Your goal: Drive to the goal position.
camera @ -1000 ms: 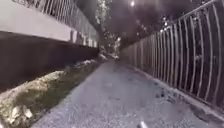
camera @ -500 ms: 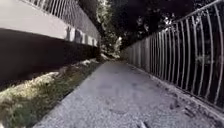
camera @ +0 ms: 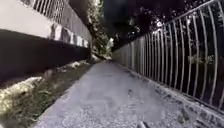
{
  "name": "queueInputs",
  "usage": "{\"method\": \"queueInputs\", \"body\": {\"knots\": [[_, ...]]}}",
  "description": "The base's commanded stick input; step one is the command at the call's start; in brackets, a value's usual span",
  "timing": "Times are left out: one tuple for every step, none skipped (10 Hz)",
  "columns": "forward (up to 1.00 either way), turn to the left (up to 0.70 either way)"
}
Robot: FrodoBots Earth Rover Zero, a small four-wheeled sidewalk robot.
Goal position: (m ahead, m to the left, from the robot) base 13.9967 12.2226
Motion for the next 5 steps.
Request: {"method": "queueInputs", "body": {"knots": [[0.70,0.08],[0.70,0.00],[0.70,0.00],[0.70,0.00],[0.70,0.00]]}}
